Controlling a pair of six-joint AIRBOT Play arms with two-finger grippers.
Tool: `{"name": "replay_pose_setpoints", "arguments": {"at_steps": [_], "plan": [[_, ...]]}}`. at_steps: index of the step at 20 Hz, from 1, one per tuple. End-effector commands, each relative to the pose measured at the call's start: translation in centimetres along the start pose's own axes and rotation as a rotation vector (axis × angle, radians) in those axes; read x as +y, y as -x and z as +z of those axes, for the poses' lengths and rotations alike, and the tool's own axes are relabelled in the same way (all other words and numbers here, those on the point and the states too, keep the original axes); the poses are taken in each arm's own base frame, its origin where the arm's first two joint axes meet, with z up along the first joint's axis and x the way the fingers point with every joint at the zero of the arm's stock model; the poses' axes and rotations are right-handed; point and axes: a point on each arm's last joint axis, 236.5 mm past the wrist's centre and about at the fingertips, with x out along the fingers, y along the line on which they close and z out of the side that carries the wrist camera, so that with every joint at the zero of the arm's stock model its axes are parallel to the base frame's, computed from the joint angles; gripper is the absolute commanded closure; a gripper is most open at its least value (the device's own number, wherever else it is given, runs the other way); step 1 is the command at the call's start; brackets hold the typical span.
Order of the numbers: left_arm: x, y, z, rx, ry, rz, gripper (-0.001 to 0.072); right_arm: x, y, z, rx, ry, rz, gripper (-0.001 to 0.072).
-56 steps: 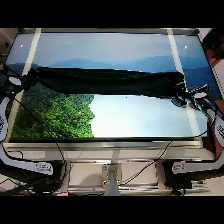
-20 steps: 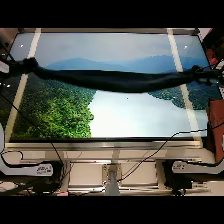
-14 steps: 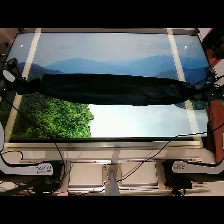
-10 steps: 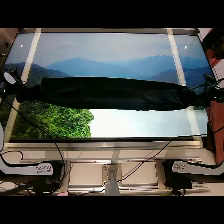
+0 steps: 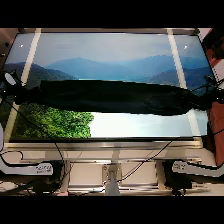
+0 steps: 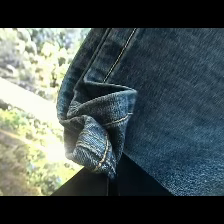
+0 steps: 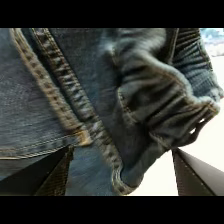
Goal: Fold the clothes and pants, and hang the long-sleeved shirts on hangers.
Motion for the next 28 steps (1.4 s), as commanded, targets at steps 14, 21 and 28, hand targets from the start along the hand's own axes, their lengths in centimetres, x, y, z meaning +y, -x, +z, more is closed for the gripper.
{"name": "replay_pose_setpoints", "arguments": {"at_steps": [14,21,28], "plan": [[-5.5,2.9,4.2,-0.211,-0.035,-0.209,0.0691,34.6,6.6,9.2,-0.604,0.010,0.652,0.0664],[-10.8,13.9,6.9,-0.516,-0.154,-0.403,0.0692,53.4,3.1,2.7,-0.502,0.227,0.813,0.0665],[-17.4,20.8,6.3,-0.660,-0.223,-0.651,0.0691,64.3,-4.3,-10.2,-0.131,0.278,0.895,0.0665]]}}
